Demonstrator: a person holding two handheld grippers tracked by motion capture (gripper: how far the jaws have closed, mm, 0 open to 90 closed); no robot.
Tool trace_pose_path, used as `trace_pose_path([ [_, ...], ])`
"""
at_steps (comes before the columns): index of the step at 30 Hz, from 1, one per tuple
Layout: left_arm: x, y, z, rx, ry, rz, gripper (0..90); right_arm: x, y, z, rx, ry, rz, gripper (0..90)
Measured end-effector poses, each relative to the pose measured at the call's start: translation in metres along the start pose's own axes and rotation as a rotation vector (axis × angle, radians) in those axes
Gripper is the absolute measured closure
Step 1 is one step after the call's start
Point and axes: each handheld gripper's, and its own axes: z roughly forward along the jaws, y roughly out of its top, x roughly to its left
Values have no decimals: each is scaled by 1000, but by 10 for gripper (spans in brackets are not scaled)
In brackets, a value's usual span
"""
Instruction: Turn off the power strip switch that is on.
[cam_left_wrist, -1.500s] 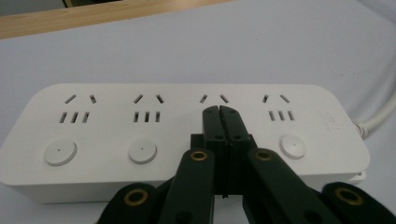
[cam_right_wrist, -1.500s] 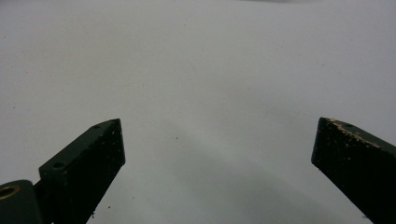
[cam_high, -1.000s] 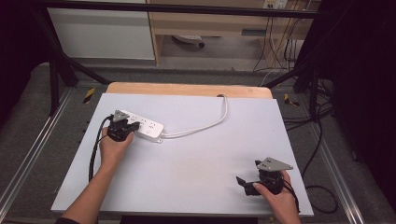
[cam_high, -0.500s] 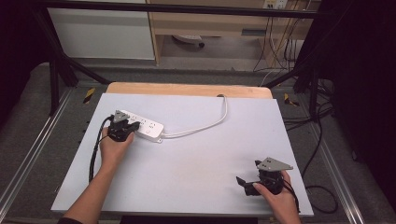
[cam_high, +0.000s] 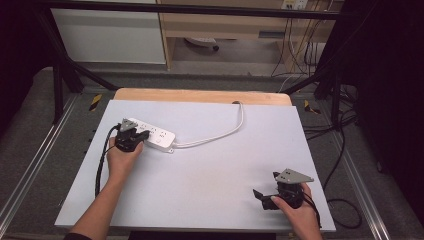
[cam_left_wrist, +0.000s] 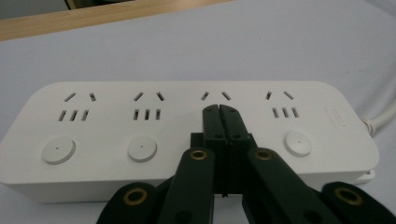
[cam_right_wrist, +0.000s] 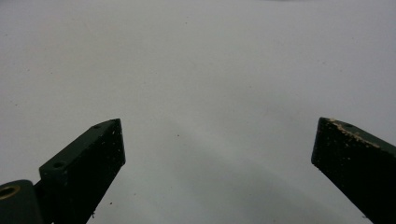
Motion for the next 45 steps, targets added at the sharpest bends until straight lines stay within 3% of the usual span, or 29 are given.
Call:
trace_pose_path([
  [11,-3,0,1,7,13,3,900,0,0,0,2,2,-2,33],
  [14,-6,2,1,17,36,32,900,1,0,0,2,3,0,33],
  [20,-5,0,1,5,26,1,900,-1,-1,0,3,-1,-1,33],
  [45,-4,1,-1,10,32,-12,900,-2,-2,2,11,-5,1,33],
])
